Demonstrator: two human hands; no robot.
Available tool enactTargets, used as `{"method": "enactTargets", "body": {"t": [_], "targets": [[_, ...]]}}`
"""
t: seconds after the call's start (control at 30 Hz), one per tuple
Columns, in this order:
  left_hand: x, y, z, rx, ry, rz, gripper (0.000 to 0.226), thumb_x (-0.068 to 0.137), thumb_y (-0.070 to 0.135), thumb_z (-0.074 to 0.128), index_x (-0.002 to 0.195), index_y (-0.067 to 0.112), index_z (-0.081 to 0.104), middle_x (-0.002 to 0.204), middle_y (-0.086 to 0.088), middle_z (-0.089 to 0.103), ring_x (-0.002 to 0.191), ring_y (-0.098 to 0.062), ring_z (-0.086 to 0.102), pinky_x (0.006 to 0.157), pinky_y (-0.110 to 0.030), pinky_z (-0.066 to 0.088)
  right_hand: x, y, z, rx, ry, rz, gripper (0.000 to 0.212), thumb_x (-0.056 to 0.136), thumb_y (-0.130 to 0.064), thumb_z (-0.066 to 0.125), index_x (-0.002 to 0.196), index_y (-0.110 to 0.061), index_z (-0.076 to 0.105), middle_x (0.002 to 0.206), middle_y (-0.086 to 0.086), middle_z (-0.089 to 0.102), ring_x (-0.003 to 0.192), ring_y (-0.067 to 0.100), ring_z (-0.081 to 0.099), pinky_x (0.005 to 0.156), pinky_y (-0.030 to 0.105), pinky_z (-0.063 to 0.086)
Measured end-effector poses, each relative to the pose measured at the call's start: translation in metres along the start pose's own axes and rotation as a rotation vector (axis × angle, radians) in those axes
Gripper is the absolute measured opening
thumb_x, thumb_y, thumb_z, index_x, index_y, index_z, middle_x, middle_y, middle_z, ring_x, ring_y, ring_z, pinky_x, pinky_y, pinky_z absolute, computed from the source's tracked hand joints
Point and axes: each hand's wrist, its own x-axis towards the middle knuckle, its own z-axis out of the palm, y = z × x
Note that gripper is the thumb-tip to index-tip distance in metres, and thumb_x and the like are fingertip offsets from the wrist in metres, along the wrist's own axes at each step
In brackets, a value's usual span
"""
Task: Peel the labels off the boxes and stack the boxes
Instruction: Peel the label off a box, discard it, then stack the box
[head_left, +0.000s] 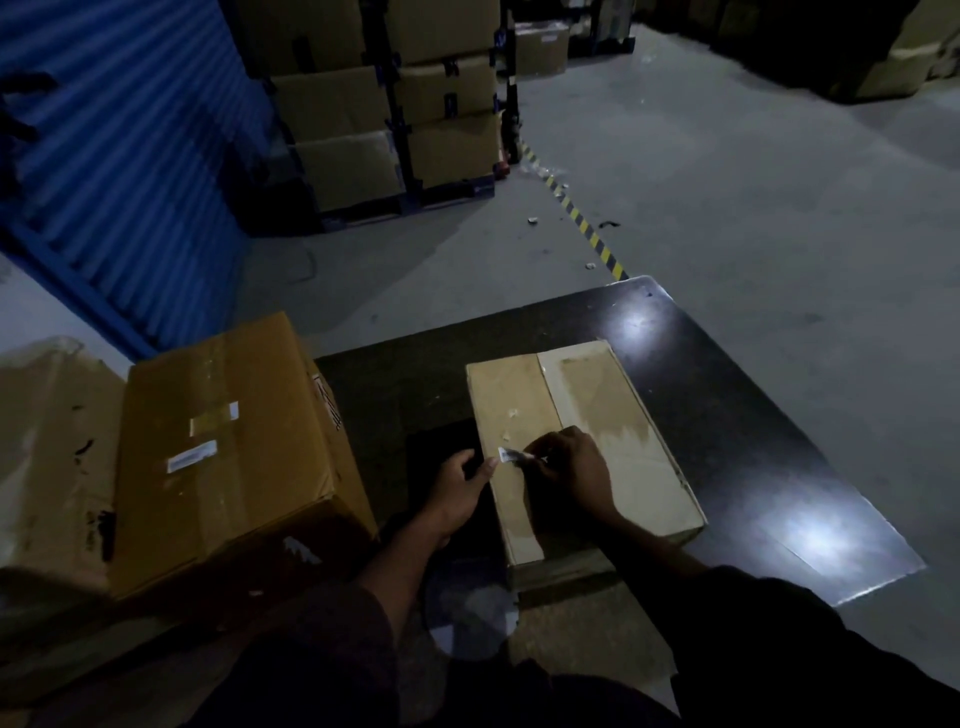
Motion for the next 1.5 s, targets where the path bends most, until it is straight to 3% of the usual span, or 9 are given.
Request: {"method": "enactTargets", "body": {"t": [0.1, 0.47, 0.53, 0.67, 0.8, 1.0, 1.2, 1.33, 1.5], "targets": [[0.0, 0.001, 0.0, -0.004, 0.0, -0.003, 0.062, 0.095, 0.036, 0.059, 0.145, 0.006, 0.039, 0.149, -0.015, 0.041, 0.136, -0.027, 0.041, 0.112, -0.038, 0.035, -0.001, -0.002, -0.003, -0.034, -0.02, 0.007, 0.023, 0.081, -0.043, 0.07, 0.093, -0.024, 0.073, 0.093, 0.002, 0.063, 0.084, 0.016, 0.058, 0.072, 0.034, 0.051], [0.002, -0.001, 0.004, -0.03, 0.052, -0.004, 0.059, 0.093, 0.031, 0.061, 0.142, 0.003, 0.042, 0.145, -0.016, 0.046, 0.133, -0.028, 0.045, 0.109, -0.035, 0.037, -0.007, 0.003, -0.007, 0.068, -0.019, 0.027, 0.024, 0.08, -0.044, 0.065, 0.09, -0.024, 0.073, 0.086, -0.001, 0.065, 0.081, 0.016, 0.06, 0.071, 0.031, 0.049], [0.0, 0.0, 0.008, -0.051, 0.105, 0.014, 0.056, 0.092, 0.027, 0.065, 0.139, 0.003, 0.046, 0.138, -0.017, 0.052, 0.125, -0.028, 0.05, 0.102, -0.033, 0.042, -0.012, -0.002, -0.014, 0.128, 0.011, 0.054, 0.015, 0.083, -0.035, 0.069, 0.09, -0.022, 0.073, 0.088, -0.002, 0.068, 0.082, 0.013, 0.063, 0.074, 0.029, 0.051], [-0.009, 0.004, 0.015, 0.014, 0.288, 0.198, 0.033, 0.083, 0.014, 0.074, 0.111, 0.008, 0.058, 0.099, -0.009, 0.057, 0.088, -0.021, 0.055, 0.073, -0.027, 0.042, -0.027, -0.003, -0.032, 0.307, 0.037, 0.153, 0.022, 0.081, -0.046, 0.068, 0.088, -0.025, 0.075, 0.081, -0.01, 0.073, 0.078, -0.002, 0.067, 0.077, 0.022, 0.055], [-0.021, 0.015, 0.028, 0.177, 0.366, 0.424, 0.023, 0.079, 0.004, 0.073, 0.095, 0.013, 0.058, 0.09, 0.001, 0.048, 0.078, -0.013, 0.05, 0.071, -0.026, 0.046, -0.045, -0.008, -0.048, 0.491, 0.155, 0.207, 0.002, 0.08, -0.031, 0.076, 0.08, -0.031, 0.077, 0.078, -0.016, 0.074, 0.078, -0.002, 0.07, 0.076, 0.022, 0.056], [-0.041, 0.033, 0.068, 0.291, 0.112, 0.624, 0.021, 0.082, 0.02, 0.07, 0.098, 0.028, 0.058, 0.084, 0.01, 0.056, 0.075, -0.008, 0.055, 0.07, -0.026, 0.047, -0.075, 0.016, -0.065, 0.666, 0.304, 0.406, 0.019, 0.081, -0.03, 0.075, 0.097, -0.019, 0.078, 0.096, -0.004, 0.076, 0.09, 0.01, 0.072, 0.083, 0.041, 0.059], [-0.075, 0.04, 0.129, 0.285, -0.067, 0.793, 0.015, 0.088, 0.024, 0.066, 0.102, 0.025, 0.059, 0.083, 0.01, 0.059, 0.066, -0.006, 0.052, 0.064, -0.019, 0.04, -0.136, 0.049, -0.09, 0.63, 0.62, 0.598, 0.016, 0.077, -0.026, 0.081, 0.084, -0.014, 0.072, 0.078, 0.0, 0.073, 0.071, 0.009, 0.068, 0.064, 0.021, 0.055], [-0.105, 0.033, 0.185, 0.302, -0.272, 0.825, 0.014, 0.088, 0.027, 0.065, 0.1, 0.022, 0.06, 0.091, 0.005, 0.064, 0.081, -0.012, 0.06, 0.072, -0.023, 0.046, -0.197, 0.096, -0.102, 0.594, 0.773, 0.762, 0.012, 0.073, -0.019, 0.083, 0.069, -0.018, 0.071, 0.062, -0.002, 0.07, 0.057, 0.008, 0.061, 0.058, 0.027, 0.049], [-0.155, 0.014, 0.252, 0.457, -0.555, 0.954, 0.014, 0.089, 0.029, 0.061, 0.101, 0.024, 0.065, 0.092, 0.002, 0.067, 0.08, -0.016, 0.061, 0.07, -0.027, 0.047, -0.275, 0.159, -0.097, 0.649, 0.899, 1.021, 0.007, 0.077, -0.009, 0.077, 0.079, -0.007, 0.071, 0.071, 0.011, 0.07, 0.064, 0.018, 0.061, 0.066, 0.032, 0.047]]}}
